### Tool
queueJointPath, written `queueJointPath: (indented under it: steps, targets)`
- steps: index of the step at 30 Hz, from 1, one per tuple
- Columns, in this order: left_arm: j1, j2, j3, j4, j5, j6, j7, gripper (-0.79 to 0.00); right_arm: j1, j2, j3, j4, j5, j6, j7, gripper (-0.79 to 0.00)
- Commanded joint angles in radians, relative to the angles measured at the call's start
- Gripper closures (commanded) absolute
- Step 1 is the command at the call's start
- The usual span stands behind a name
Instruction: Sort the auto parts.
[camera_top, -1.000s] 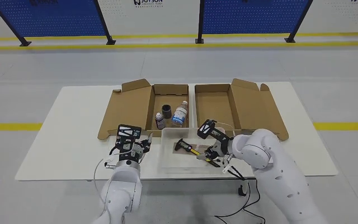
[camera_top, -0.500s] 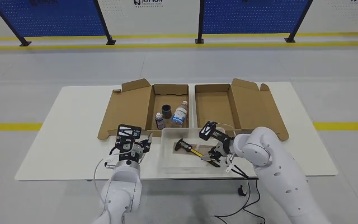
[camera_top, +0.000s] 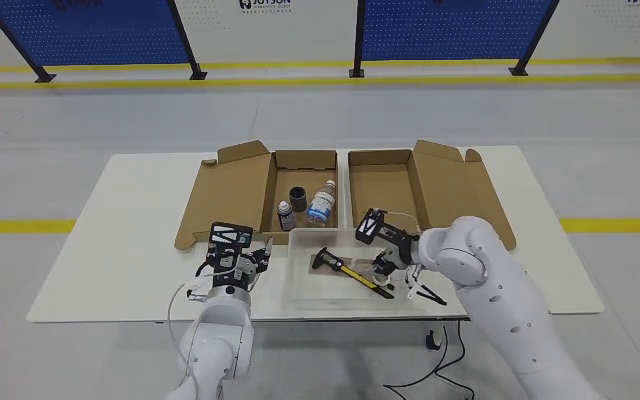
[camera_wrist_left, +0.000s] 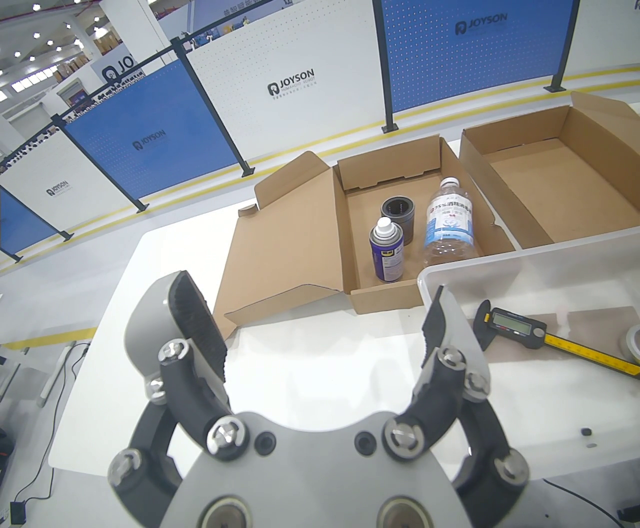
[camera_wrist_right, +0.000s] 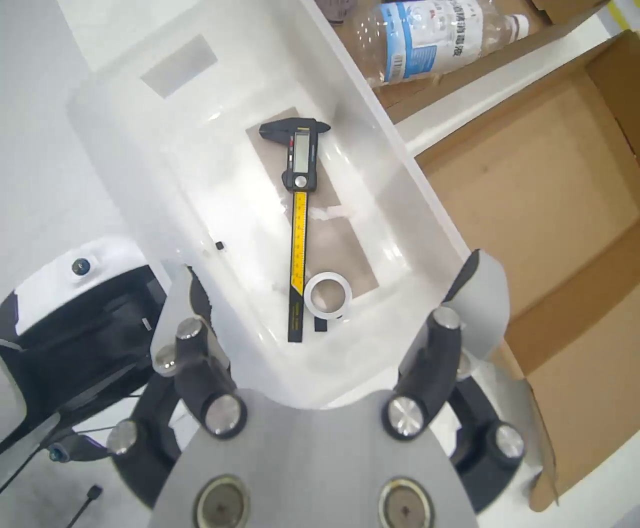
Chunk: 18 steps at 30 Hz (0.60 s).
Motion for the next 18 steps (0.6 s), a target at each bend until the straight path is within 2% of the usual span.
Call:
queueJointPath:
  steps: [1,7,8,9,12,17,18]
  targets:
    - [0.0,0.0,0.0,0.0,0.0,0.0,0.0,-0.785,0.024,-0.002,-0.024,0.021,0.015,-0.03,0.018,-0.785]
    - [0.0,0.0,0.0,0.0,0.0,0.0,0.0,-0.785,0.077,-0.009,-0.136,0.065,-0.002,-0.055,0.045,-0.785]
    - [0.0,0.0,0.0,0.0,0.0,0.0,0.0,-0.785,0.082,-0.01,-0.152,0.075,-0.007,-0.053,0.048,-0.606]
    - [0.0,0.0,0.0,0.0,0.0,0.0,0.0,-0.785,0.088,-0.01,-0.165,0.081,-0.008,-0.052,0.048,-0.508]
    - [0.0,0.0,0.0,0.0,0.0,0.0,0.0,-0.785,0.106,-0.008,-0.213,0.094,-0.04,-0.045,0.055,-0.529]
    - [0.0,0.0,0.0,0.0,0.0,0.0,0.0,-0.785,0.136,-0.003,-0.278,0.129,-0.05,-0.039,0.061,-0.431]
    - [0.0,0.0,0.0,0.0,0.0,0.0,0.0,-0.785,0.141,-0.003,-0.285,0.134,-0.047,-0.039,0.061,-0.449]
